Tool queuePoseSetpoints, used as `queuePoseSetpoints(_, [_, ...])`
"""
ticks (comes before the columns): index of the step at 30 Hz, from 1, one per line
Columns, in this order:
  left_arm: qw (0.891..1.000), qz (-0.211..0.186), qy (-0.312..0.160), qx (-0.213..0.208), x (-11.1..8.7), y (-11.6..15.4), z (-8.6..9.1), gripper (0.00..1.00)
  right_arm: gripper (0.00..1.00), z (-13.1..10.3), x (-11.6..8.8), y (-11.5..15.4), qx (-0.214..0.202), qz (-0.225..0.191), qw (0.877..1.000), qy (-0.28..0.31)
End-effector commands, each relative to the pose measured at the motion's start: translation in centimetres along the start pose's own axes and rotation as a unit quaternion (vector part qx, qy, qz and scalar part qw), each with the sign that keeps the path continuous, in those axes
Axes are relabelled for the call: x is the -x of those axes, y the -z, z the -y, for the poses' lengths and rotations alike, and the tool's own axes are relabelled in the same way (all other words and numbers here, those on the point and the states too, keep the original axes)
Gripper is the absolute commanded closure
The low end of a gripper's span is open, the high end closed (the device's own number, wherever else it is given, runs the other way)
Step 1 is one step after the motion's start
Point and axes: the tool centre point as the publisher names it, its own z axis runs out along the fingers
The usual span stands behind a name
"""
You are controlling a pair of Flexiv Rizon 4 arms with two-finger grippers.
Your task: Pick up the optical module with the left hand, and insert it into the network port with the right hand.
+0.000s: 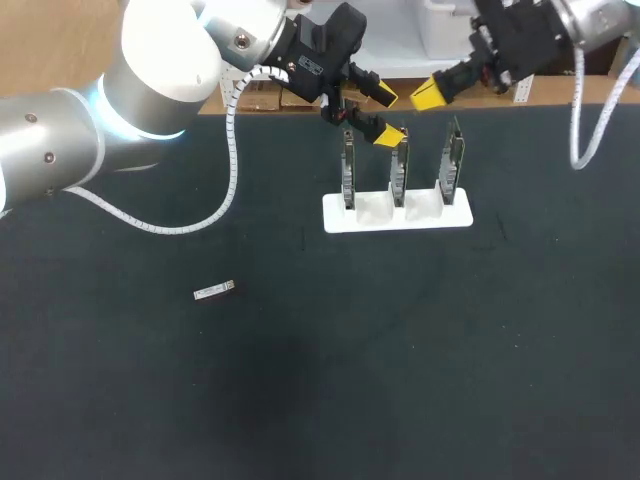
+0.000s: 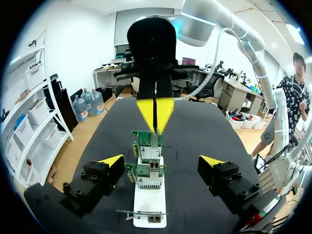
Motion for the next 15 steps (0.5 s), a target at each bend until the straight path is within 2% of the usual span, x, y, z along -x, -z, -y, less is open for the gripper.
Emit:
queuePoseSetpoints(1, [1.0, 0.0, -0.001, 0.001, 0.0, 0.0, 0.1, 0.0, 1.0, -0.4, -0.8, 2.4, -0.001, 0.001, 1.0, 0.002])
queuePoseSetpoints(8, [1.0, 0.0, -0.001, 0.001, 0.0, 0.0, 0.1, 0.0, 1.0, -1.1, -2.9, 4.5, -0.011, -0.009, 1.0, -0.018])
queuePoseSetpoints(15, [1.0, 0.0, -0.001, 0.001, 0.0, 0.0, 0.1, 0.0, 1.0, -1.6, -4.7, 5.3, -0.016, -0.015, 0.999, -0.031])
